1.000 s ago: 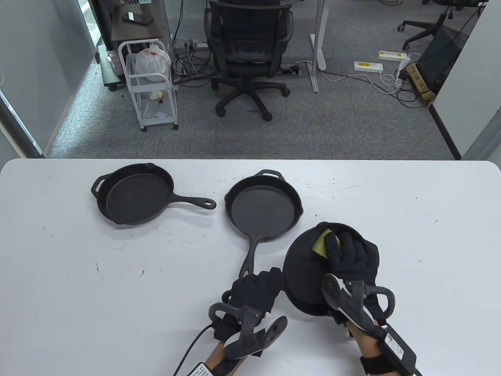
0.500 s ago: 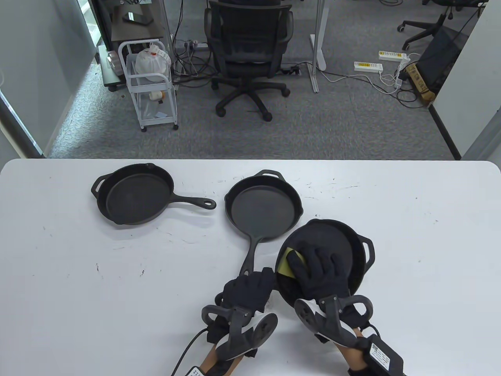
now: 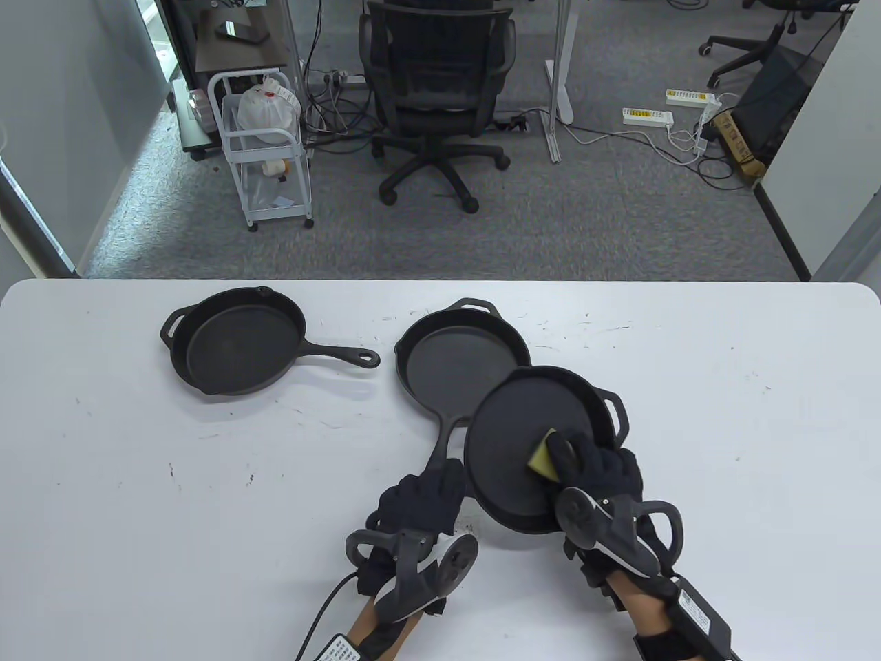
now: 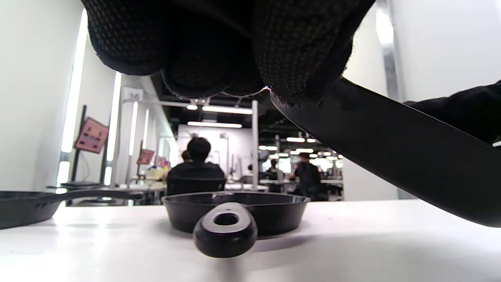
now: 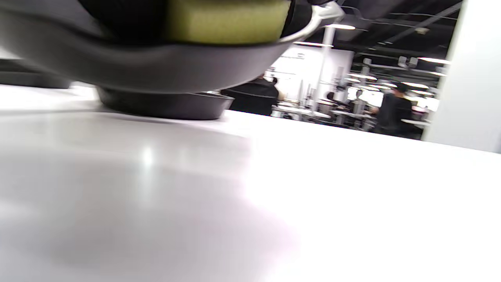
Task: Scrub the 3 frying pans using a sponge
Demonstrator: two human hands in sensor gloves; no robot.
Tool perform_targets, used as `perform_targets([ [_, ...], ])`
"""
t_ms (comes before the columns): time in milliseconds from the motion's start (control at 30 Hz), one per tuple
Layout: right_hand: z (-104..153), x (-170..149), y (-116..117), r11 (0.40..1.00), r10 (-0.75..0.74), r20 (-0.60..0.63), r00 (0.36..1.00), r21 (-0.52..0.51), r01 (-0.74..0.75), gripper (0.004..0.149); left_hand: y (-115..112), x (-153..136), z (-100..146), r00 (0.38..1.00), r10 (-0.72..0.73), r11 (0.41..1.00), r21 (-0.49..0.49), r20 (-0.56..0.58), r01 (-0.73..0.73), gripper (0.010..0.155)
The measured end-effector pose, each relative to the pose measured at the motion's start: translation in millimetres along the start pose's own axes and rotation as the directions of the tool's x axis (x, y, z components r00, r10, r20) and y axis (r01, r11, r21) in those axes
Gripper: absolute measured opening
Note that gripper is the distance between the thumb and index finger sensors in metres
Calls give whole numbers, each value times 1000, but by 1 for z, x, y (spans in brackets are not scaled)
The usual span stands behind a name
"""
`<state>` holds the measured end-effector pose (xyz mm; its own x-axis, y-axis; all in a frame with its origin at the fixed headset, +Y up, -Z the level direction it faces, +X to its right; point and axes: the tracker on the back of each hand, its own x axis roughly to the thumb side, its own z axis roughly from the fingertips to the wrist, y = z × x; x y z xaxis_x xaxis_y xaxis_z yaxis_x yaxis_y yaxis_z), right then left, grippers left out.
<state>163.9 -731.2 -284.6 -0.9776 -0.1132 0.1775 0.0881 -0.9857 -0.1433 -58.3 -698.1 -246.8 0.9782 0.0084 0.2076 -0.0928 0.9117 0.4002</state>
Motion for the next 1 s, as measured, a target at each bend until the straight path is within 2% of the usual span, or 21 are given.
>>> perform_targets([
  [67,5,20,-4,999,39,92,995,-29,-36,72,0,-2,1,1000,19,1000,-8,-1,-19,63],
  [167,11,34,-11,994,56,143,988,-97,-42,72,2,1,1,996,89,996,-27,27,-88,62],
  [300,11,21,-22,976,94,-17,995,-193,-96,76,8,16,6,991,73,997,-1,112,-73,62],
  [467,4,-16,-17,984,-101,-126,987,-157,80,75,9,21,7,990,55,998,3,132,-55,61],
  [567,4,-28,-14,988,-58,-208,976,-149,26,74,11,14,6,993,27,999,38,114,-32,61],
  [700,4,-17,-10,998,-21,-125,992,-69,13,72,9,1,4,1000,15,999,51,27,-16,62],
  [833,9,16,-11,998,46,51,998,-51,-43,73,6,-4,4,1000,24,999,40,0,-24,62],
  [933,16,37,-15,993,67,165,984,-107,-50,73,6,2,4,999,20,1000,14,45,-21,62],
  [1000,18,40,-19,981,109,169,980,-175,-79,71,7,8,4,996,40,999,-20,81,-38,62],
])
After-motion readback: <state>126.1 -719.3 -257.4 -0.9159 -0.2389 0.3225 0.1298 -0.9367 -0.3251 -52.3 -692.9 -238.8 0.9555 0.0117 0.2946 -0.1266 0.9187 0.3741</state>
